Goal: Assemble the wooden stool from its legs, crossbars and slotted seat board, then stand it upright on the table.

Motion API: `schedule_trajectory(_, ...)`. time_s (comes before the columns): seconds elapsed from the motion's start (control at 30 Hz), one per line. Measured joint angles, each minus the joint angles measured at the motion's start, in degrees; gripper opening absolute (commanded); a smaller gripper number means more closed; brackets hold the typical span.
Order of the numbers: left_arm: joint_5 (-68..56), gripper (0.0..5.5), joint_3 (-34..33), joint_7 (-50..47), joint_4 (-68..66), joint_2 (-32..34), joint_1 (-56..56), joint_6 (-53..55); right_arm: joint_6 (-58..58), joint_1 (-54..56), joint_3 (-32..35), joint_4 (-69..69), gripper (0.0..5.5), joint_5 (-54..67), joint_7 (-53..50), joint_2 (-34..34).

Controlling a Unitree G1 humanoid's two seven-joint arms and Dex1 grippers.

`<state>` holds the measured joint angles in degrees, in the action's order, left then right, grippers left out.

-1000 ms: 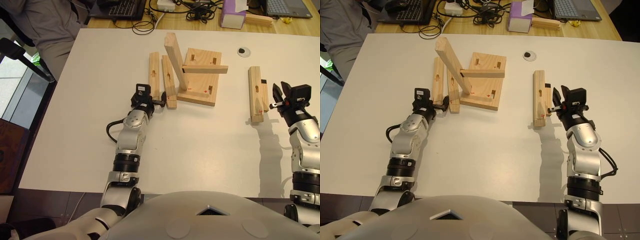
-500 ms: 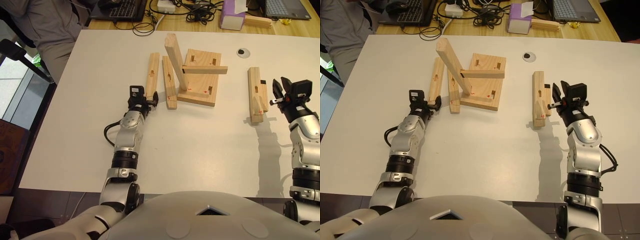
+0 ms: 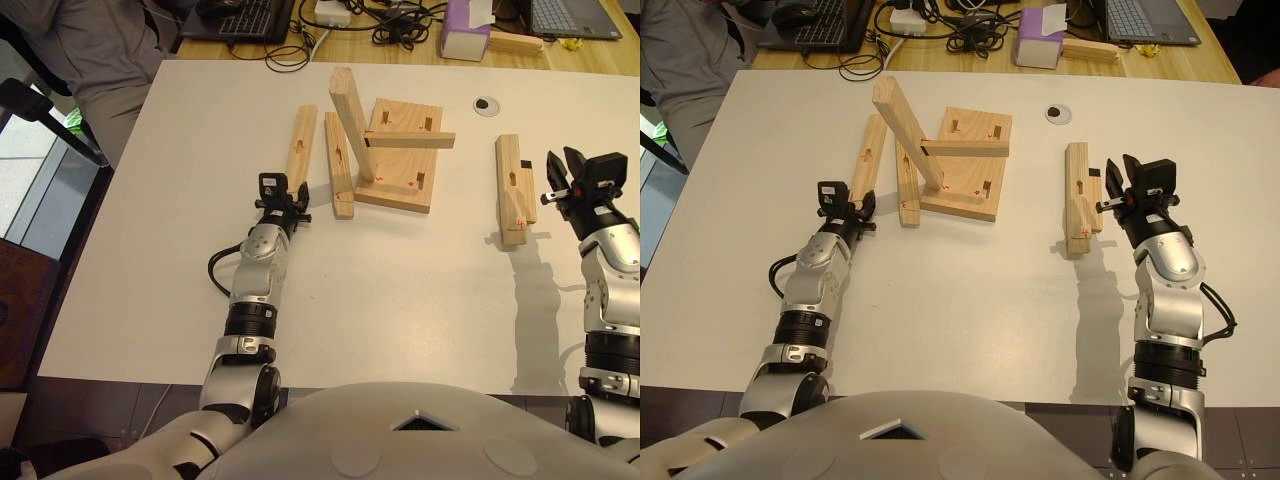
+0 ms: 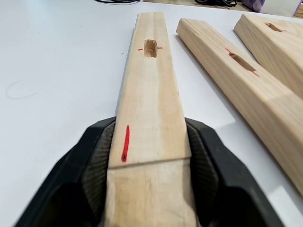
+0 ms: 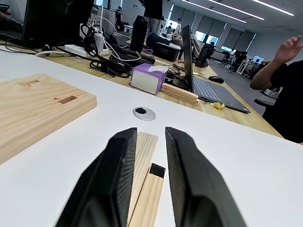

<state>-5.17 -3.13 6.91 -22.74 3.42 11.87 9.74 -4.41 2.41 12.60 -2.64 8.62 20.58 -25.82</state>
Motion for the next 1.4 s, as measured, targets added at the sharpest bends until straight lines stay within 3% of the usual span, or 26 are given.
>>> schedule_trajectory(0.53,-0.09,2.05,-0.47,-2.44,1.98,-1.65,-1.79,-2.28,-0.09,2.68,-0.02,-0.54,1.12,-0.05,-0.02,0.0)
schedule_trajectory(0.63,-1.87,2.05,-4.42,-6.68,4.5,-3.05,-2.73,-3.33,-0.07,3.59,0.21,-1.09,1.12,0.2,-0.05,0.04)
schedule_trajectory(0.73,-4.55,2.05,-9.25,-8.51,10.45,-0.83,0.84,-4.67,-0.43,8.96,6.38,-2.27,1.12,6.8,-2.68,0.94)
schedule_trajectory(0.87,-2.2,2.05,-9.2,-6.17,12.42,5.44,8.78,-9.83,-3.82,19.76,10.45,-5.0,1.72,12.27,-3.62,-0.72)
schedule_trajectory(1.03,0.74,2.05,-8.95,-1.69,9.29,13.09,20.07,-22.99,-9.8,30.4,5.82,-2.18,2.58,17.07,0.03,0.63)
schedule_trajectory(1.13,1.33,2.05,-6.34,3.37,5.01,15.37,27.82,-30.57,-17.13,34.09,4.53,4.87,3.15,24.6,-0.8,3.43)
schedule_trajectory(1.3,-0.5,2.05,3.07,17.23,4.69,13.96,31.35,-37.78,-30.83,42.53,9.89,9.81,3.18,44.5,-4.12,3.44)
schedule_trajectory(1.4,-0.98,2.05,7.66,23.63,4.0,12.58,31.34,-40.52,-36.57,46.33,9.89,9.71,3.18,48.97,-10.2,4.61)
